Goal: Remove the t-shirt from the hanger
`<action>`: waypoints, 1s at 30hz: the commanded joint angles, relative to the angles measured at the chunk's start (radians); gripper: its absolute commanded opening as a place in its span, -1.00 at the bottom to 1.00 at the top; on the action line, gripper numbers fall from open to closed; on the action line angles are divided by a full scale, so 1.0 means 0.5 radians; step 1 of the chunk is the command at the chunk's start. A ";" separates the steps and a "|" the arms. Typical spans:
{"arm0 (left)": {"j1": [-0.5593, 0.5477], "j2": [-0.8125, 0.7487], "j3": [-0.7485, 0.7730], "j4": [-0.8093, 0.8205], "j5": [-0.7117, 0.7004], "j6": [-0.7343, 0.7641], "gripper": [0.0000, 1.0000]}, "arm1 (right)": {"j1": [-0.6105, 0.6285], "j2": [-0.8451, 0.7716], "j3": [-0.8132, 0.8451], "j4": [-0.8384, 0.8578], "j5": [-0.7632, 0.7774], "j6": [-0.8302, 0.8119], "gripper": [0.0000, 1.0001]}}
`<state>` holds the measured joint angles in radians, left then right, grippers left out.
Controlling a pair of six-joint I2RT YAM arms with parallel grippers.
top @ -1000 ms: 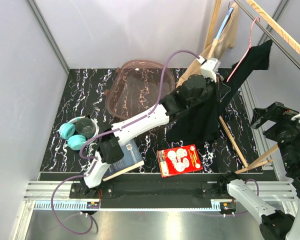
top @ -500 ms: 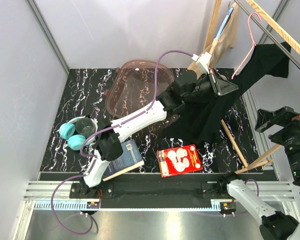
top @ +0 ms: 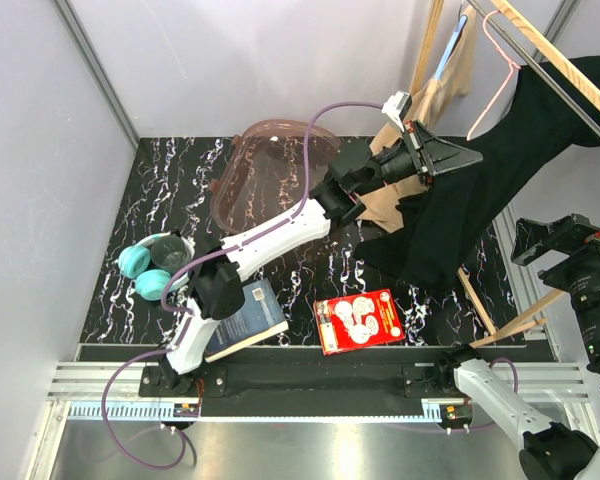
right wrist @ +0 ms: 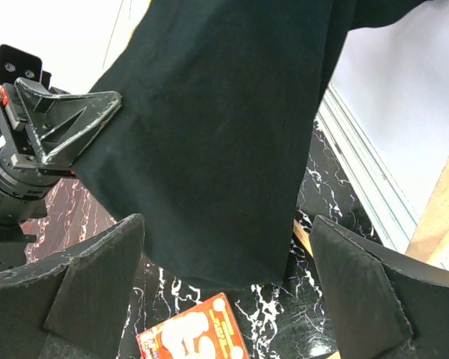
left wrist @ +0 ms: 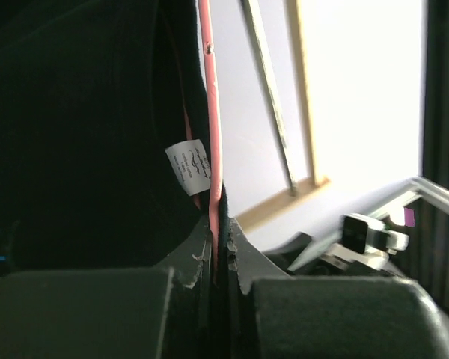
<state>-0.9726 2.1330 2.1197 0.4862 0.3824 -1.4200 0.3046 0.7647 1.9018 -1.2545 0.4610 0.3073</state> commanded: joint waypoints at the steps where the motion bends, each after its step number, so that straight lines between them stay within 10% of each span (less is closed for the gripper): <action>1: 0.003 -0.090 -0.109 0.687 0.088 -0.276 -1.00 | -0.008 -0.001 0.013 0.006 0.005 -0.016 0.99; 16: 0.049 -0.455 -0.735 0.871 0.168 -0.222 -1.00 | -0.011 0.008 -0.073 -0.016 -0.149 -0.022 0.99; 30: 0.071 -0.375 -0.563 1.028 0.238 -0.382 -1.00 | -0.011 0.008 -0.113 -0.022 -0.185 -0.053 0.99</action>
<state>-0.9398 2.0384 1.8599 0.7971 0.4915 -1.6238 0.3046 0.7647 1.8435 -1.2758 0.3985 0.3058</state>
